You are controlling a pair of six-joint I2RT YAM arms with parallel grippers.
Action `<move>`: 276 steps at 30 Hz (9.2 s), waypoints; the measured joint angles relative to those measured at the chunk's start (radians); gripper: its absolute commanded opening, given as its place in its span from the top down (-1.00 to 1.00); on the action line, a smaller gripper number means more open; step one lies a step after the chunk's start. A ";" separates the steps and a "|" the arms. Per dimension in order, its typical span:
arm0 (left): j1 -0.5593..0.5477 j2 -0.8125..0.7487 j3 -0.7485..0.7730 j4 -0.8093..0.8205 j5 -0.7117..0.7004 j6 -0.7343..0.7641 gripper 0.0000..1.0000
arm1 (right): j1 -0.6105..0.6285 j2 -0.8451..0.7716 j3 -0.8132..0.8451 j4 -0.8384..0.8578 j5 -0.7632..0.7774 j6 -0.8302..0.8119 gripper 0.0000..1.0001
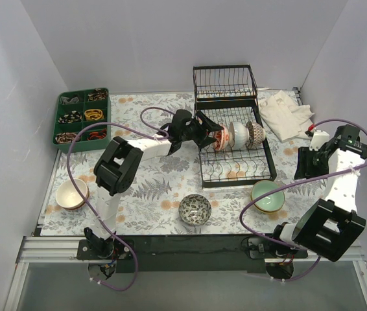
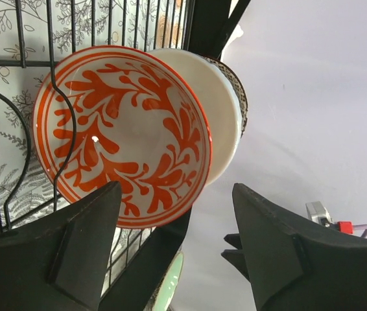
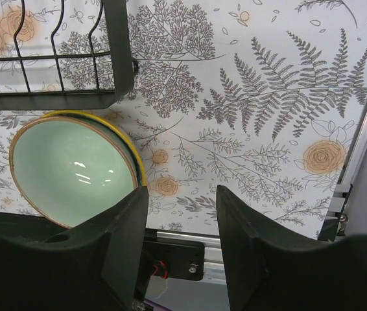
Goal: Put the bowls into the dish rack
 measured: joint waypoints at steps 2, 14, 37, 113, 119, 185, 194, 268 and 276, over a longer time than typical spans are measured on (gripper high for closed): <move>0.001 -0.013 -0.006 -0.005 0.001 0.001 -0.42 | 0.000 -0.008 -0.016 0.006 -0.006 0.000 -0.10; 0.059 -0.205 -0.032 -0.093 0.157 0.386 -0.31 | 0.000 -0.031 -0.044 0.009 -0.052 -0.003 -0.10; -0.410 -0.795 -0.433 -0.999 0.201 2.055 -0.17 | 0.000 -0.021 0.130 0.033 -0.317 -0.052 -0.08; 0.090 -0.208 -0.047 0.211 0.136 0.211 1.00 | 0.000 0.004 0.176 -0.020 -0.050 0.000 -0.06; 0.097 -0.154 -0.099 0.274 0.146 0.135 1.00 | 0.000 0.016 0.193 -0.028 -0.021 0.000 -0.07; 0.223 -0.121 -0.206 0.364 0.343 0.089 0.08 | 0.000 -0.033 0.096 -0.026 0.023 0.000 -0.07; 0.204 -0.180 -0.097 0.171 0.474 0.473 0.12 | 0.000 -0.051 0.076 -0.019 -0.004 0.000 -0.07; 0.173 0.003 -0.163 0.389 0.504 0.119 0.57 | 0.000 -0.068 0.047 -0.013 -0.012 0.002 -0.08; 0.184 0.005 -0.151 0.285 0.510 0.164 0.33 | 0.000 -0.066 0.047 -0.013 -0.008 0.002 -0.08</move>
